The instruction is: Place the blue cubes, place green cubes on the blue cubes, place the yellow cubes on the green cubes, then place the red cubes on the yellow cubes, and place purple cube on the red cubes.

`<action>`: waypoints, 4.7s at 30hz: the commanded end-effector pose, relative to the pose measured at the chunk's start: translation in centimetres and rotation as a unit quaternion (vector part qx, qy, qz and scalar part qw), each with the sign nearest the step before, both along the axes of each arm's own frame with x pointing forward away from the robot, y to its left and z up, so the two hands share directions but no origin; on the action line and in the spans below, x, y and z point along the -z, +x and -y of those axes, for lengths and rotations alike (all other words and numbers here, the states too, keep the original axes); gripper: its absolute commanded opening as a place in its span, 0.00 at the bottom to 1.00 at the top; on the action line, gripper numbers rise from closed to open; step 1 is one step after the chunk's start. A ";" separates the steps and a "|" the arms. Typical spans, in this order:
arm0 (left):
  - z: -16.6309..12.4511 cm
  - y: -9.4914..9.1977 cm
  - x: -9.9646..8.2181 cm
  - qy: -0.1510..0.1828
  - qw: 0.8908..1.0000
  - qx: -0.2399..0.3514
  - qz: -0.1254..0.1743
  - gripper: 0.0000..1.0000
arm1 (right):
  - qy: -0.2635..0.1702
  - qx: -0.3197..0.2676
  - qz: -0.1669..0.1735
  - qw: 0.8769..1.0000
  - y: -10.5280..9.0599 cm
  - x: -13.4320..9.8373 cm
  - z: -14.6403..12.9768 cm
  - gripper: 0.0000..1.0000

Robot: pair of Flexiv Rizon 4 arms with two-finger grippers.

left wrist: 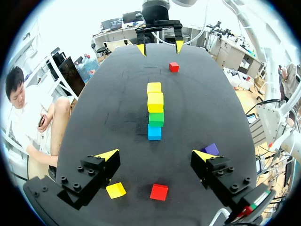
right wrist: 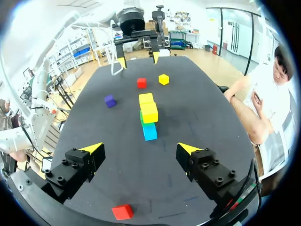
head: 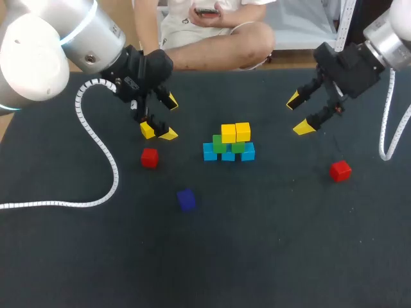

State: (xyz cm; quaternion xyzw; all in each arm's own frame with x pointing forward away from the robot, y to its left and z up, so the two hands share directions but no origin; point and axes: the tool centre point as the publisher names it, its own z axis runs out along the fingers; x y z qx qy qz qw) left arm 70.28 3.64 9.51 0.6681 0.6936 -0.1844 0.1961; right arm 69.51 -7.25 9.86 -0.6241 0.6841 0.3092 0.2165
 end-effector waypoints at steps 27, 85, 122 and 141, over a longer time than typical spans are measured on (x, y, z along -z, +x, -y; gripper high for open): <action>0.0 0.1 0.0 0.001 1.000 0.000 -0.001 1.00 | -0.019 -0.041 0.013 0.999 -1.6 -0.3 -1.8 1.00; -6.3 2.3 5.5 0.095 0.977 -0.174 -0.079 1.00 | -0.019 -0.041 0.013 0.999 -1.6 -0.3 -1.8 1.00; -8.0 3.4 8.5 0.032 0.965 -0.241 -0.094 1.00 | -0.019 -0.041 0.013 0.999 -1.6 -0.3 -1.8 1.00; -7.3 5.5 8.2 0.034 0.967 -0.239 -0.081 1.00 | -0.019 -0.041 0.013 0.999 -1.6 -0.3 -1.8 1.00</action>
